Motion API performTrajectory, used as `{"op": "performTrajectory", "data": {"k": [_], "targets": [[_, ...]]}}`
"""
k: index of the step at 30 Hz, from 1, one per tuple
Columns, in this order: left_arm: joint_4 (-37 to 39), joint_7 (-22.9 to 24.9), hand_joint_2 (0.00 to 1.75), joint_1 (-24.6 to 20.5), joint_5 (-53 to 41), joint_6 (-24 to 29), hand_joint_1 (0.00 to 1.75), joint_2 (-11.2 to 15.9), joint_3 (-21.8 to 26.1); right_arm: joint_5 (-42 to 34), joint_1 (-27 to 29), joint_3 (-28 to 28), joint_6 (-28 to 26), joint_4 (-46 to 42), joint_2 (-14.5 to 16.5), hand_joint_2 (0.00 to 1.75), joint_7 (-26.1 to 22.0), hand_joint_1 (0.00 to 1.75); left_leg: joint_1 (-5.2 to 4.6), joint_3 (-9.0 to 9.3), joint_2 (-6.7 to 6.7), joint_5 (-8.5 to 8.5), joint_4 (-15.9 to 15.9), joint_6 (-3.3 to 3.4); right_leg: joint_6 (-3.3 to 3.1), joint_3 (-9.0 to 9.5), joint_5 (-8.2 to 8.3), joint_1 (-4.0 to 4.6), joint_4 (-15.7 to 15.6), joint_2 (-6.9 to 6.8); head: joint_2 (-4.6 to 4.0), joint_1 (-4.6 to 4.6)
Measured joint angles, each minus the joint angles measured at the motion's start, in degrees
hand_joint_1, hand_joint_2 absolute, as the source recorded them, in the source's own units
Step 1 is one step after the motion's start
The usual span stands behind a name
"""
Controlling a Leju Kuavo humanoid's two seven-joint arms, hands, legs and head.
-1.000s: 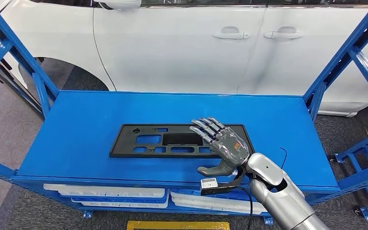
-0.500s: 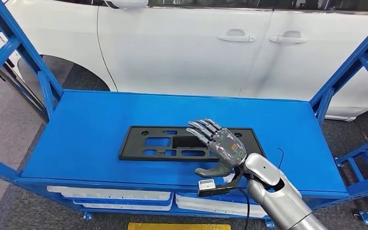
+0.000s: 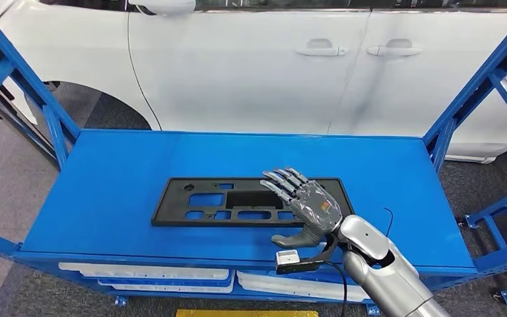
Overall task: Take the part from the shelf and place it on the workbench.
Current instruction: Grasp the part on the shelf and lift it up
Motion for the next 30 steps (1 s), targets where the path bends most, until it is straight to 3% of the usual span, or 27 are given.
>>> {"op": "performTrajectory", "data": {"k": [2, 4, 5, 6, 7, 9, 14, 16, 18, 19, 20, 21, 23, 24, 25, 28, 30], "targets": [[-0.01, 0.01, 0.00, 0.03, -0.01, -0.01, 0.00, 0.00, 0.00, 0.01, 0.51, 0.01, -0.02, -0.11, -0.04, 0.00, 0.12, 0.00, 0.10, -3.44, 0.02, -3.44, 7.26, -0.28, -0.37, 0.23, -0.14, 0.00, -0.06, -0.09, 0.00, -0.01], [-0.01, 0.01, 0.00, 0.12, -0.03, -0.03, 0.00, -0.01, 0.00, 0.06, 1.34, 0.02, -0.01, -0.11, -0.06, 0.00, 0.24, 0.00, 0.11, -6.41, 0.03, -4.83, 12.66, -0.44, -0.50, 0.28, -0.32, 0.13, 0.07, -0.10, 0.00, -0.01], [-0.01, 0.01, 0.00, 0.15, -0.05, -0.04, 0.00, -0.01, 0.00, 0.09, 1.75, 0.02, -0.01, -0.13, -0.07, 0.00, 0.29, 0.00, 0.11, -6.51, 0.03, -3.83, 12.31, -0.40, -0.47, 0.33, -0.46, 0.17, 0.19, -0.05, 0.00, -0.01], [-0.01, 0.01, 0.00, 0.16, -0.09, -0.05, 0.00, -0.01, 0.00, 0.15, 2.09, 0.02, 0.00, -0.18, -0.09, 0.00, 0.35, 0.00, 0.11, -5.43, 0.03, -1.82, 9.60, -0.27, -0.40, 0.42, -0.64, 0.19, 0.35, 0.01, 0.00, -0.01], [-0.02, 0.00, 0.00, 0.15, -0.13, -0.07, 0.00, 0.00, 0.00, 0.25, 2.39, 0.02, 0.01, -0.28, -0.11, 0.00, 0.43, 0.00, 0.10, -3.72, 0.03, 0.50, 5.62, -0.08, -0.27, 0.56, -0.87, 0.21, 0.52, 0.08, 0.00, -0.01], [-0.01, -0.01, 0.00, 0.07, -0.21, -0.09, 0.00, -0.01, -0.01, 0.54, 2.86, 0.02, 0.04, -0.50, -0.21, 0.00, 0.63, 0.00, -0.06, -0.73, 0.00, 2.96, -0.90, 0.41, 0.17, 0.61, -1.24, 0.41, 0.87, 0.19, -0.01, -0.01], [-0.01, -0.07, 0.00, 0.10, -0.40, -0.13, 0.00, 0.00, -0.03, 1.06, 4.38, 0.01, 0.07, -1.28, -0.52, 0.00, 0.94, 0.00, -0.16, 0.08, -0.06, 3.25, -3.00, 1.86, 1.67, 0.15, -2.03, 0.33, 1.79, 0.18, -0.01, 0.00], [-0.01, -0.09, 0.00, 0.01, -0.46, -0.14, 0.00, -0.01, -0.04, 1.27, 4.79, -0.02, 0.07, -1.58, -0.69, 0.00, 1.16, 0.00, -0.01, 0.24, -0.01, 3.45, -3.36, 2.36, 2.25, -2.09, -4.97, 0.14, 6.75, 0.13, -0.01, 0.01], [0.01, -0.10, 0.00, 0.03, -0.53, -0.15, 0.00, -0.02, -0.04, 1.55, 5.37, -0.02, 0.07, -1.66, -0.78, 0.00, 1.36, 0.00, -0.05, 0.20, 0.03, 3.42, -3.36, 2.52, 2.62, -6.07, -8.41, 0.04, 14.83, 0.13, -0.01, 0.01], [0.01, -0.10, 0.00, 0.07, -0.55, -0.16, 0.00, -0.02, -0.04, 1.66, 5.73, -0.02, 0.07, -1.66, -0.81, 0.00, 1.42, 0.00, -0.07, 0.20, 0.03, 3.40, -3.35, 2.55, 2.71, -7.49, -9.03, -0.02, 17.53, 0.13, -0.01, 0.01], [0.01, -0.10, 0.00, 0.09, -0.55, -0.17, 0.00, -0.02, -0.04, 1.72, 6.01, -0.02, 0.07, -1.67, -0.81, 0.00, 1.50, 0.00, -0.07, 0.23, 0.01, 3.38, -3.33, 2.54, 2.71, -7.86, -8.45, -0.06, 18.00, 0.12, -0.01, 0.01], [0.01, -0.10, 0.00, 0.09, -0.55, -0.22, 0.00, -0.02, -0.04, 1.76, 6.18, -0.03, 0.07, -1.71, -0.82, 0.00, 1.59, 0.00, -0.07, 0.32, -0.01, 3.33, -3.31, 2.52, 2.61, -6.96, -6.76, -0.08, 15.89, 0.12, -0.01, 0.01], [0.01, -0.13, 0.00, 0.06, -0.55, -0.31, 0.00, -0.07, -0.04, 1.87, 6.20, -0.08, 0.07, -1.93, -0.83, 0.00, 1.73, 0.00, -0.11, 0.59, -0.04, 3.17, -3.26, 2.35, 2.17, -2.88, -2.64, -0.01, 7.37, 0.10, 0.00, 0.01], [0.01, -0.15, 0.00, 0.04, -0.55, -0.34, 0.00, -0.10, -0.04, 1.92, 6.17, -0.11, 0.07, -2.07, -0.83, 0.00, 1.78, 0.00, -0.20, 0.66, -0.06, 3.07, -3.22, 2.17, 1.87, -1.15, -1.35, 0.14, 3.75, 0.10, 0.00, 0.01], [0.01, -0.16, 0.00, 0.03, -0.55, -0.36, 0.00, -0.13, -0.04, 1.97, 6.16, -0.14, 0.07, -2.20, -0.84, 0.44, 1.81, 0.00, -0.27, 0.67, -0.05, 3.00, -3.19, 1.94, 1.60, -0.15, -0.82, 0.30, 1.59, 0.10, 0.00, 0.01], [0.01, -0.17, 0.00, 0.03, -0.55, -0.46, 0.00, -0.21, -0.04, 2.03, 6.24, -0.15, 0.07, -2.44, -0.84, 1.75, 1.90, 0.00, -0.26, 0.66, -0.02, 2.83, -3.21, 0.99, 0.77, 0.15, -0.70, 0.50, 0.60, 0.11, 0.00, 0.01], [0.01, -0.20, 0.00, -0.02, -0.55, -0.50, 0.00, -0.25, -0.05, 2.08, 6.24, -0.15, 0.10, -2.64, -0.83, 1.75, 1.94, 0.00, -0.19, -0.09, 0.00, 1.33, -1.21, 0.38, 0.13, 0.43, -0.43, 0.19, 0.06, 0.02, 0.00, -0.01]]}}
